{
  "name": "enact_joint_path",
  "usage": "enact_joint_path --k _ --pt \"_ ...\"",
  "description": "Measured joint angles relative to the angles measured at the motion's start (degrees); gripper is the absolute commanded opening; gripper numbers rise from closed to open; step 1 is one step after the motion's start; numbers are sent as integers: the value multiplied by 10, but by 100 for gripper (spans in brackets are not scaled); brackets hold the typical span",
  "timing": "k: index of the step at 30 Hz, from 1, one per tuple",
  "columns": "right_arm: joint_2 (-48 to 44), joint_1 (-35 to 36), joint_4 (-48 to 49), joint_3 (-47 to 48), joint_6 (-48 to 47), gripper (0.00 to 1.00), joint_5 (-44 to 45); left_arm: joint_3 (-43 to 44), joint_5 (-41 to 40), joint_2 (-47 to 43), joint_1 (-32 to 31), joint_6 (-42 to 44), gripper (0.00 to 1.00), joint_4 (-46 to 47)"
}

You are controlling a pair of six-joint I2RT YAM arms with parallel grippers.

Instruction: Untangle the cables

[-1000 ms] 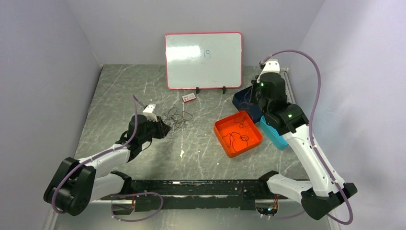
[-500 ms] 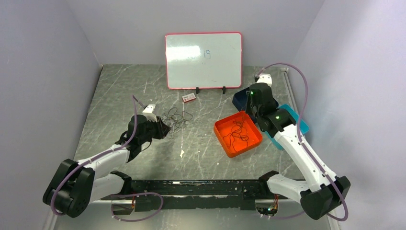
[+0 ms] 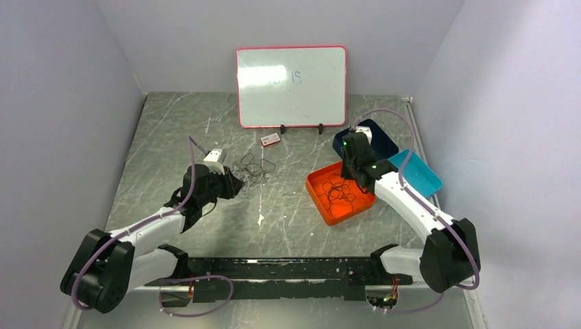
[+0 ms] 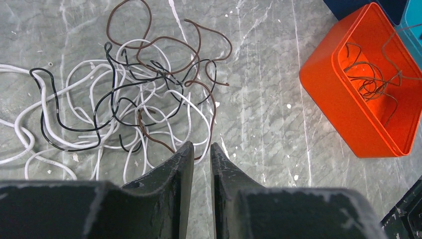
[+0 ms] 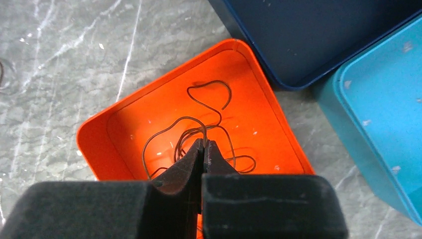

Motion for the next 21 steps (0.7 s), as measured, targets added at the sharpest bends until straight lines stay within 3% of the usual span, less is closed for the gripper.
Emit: enact_joint_path --k 12,21 --pt "110 -15 85 -67 22 0 -29 0 0 -8 0 0 24 -6" --pt "133 -24 110 -64 21 26 -22 0 0 -8 0 0 24 -9"
